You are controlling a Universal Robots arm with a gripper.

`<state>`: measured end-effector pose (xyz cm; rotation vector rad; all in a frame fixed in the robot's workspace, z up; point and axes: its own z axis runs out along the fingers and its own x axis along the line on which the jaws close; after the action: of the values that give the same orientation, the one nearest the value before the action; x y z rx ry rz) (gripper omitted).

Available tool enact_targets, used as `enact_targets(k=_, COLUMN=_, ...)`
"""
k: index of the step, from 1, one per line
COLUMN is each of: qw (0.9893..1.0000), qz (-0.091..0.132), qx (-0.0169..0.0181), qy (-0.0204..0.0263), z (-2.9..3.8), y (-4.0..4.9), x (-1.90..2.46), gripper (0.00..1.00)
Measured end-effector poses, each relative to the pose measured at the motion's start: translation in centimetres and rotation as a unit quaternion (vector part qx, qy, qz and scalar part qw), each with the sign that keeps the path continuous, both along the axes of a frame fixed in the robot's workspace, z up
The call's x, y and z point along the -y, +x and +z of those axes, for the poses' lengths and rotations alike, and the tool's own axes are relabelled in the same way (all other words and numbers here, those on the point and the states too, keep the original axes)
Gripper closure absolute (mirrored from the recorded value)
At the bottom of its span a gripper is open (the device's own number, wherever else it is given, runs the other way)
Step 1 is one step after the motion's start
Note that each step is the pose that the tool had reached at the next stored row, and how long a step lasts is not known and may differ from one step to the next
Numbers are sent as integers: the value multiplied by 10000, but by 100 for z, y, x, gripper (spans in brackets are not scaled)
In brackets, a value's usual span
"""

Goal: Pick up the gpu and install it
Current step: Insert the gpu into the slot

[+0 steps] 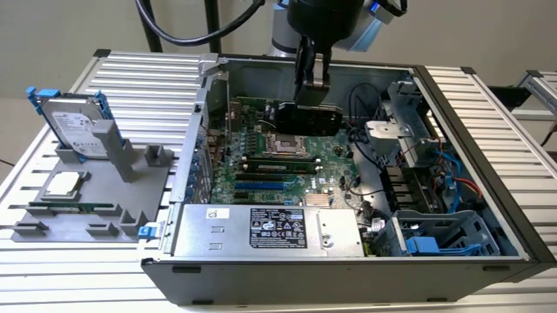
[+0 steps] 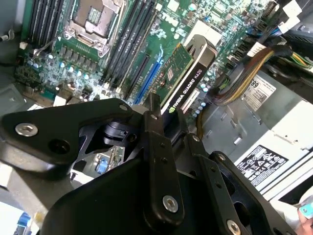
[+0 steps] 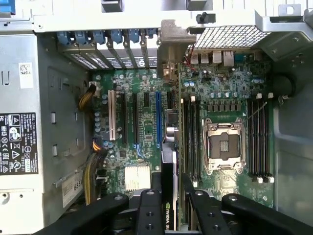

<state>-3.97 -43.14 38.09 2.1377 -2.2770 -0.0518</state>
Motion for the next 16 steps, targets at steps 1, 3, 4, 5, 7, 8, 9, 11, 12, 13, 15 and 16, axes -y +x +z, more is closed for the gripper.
enact_targets(k=1, qw=10000, qz=0, qx=0, qy=0, z=0, y=0, x=0, gripper=100)
enact_targets(k=3, qw=10000, qz=0, qx=0, qy=0, z=0, y=0, x=0, gripper=100)
enact_targets(k=4, qw=10000, qz=0, qx=0, qy=0, z=0, y=0, x=0, gripper=100)
enact_targets(k=5, qw=10000, qz=0, qx=0, qy=0, z=0, y=0, x=0, gripper=100)
enact_targets(k=7, qw=10000, qz=0, qx=0, qy=0, z=0, y=0, x=0, gripper=100)
enact_targets(k=8, qw=10000, qz=0, qx=0, qy=0, z=0, y=0, x=0, gripper=100)
enact_targets(k=9, qw=10000, qz=-1, qx=0, qy=0, z=0, y=0, x=0, gripper=100)
enact_targets(k=11, qw=10000, qz=-1, qx=0, qy=0, z=0, y=0, x=0, gripper=100)
enact_targets(k=12, qw=10000, qz=-1, qx=0, qy=0, z=0, y=0, x=0, gripper=100)
enact_targets(k=13, qw=10000, qz=-1, qx=0, qy=0, z=0, y=0, x=-1, gripper=100)
enact_targets(k=15, qw=10000, qz=-2, qx=0, qy=-4, z=-3, y=-1, x=-23, gripper=100)
enact_targets(k=16, qw=10000, qz=-1, qx=0, qy=-4, z=-12, y=0, x=-30, gripper=100)
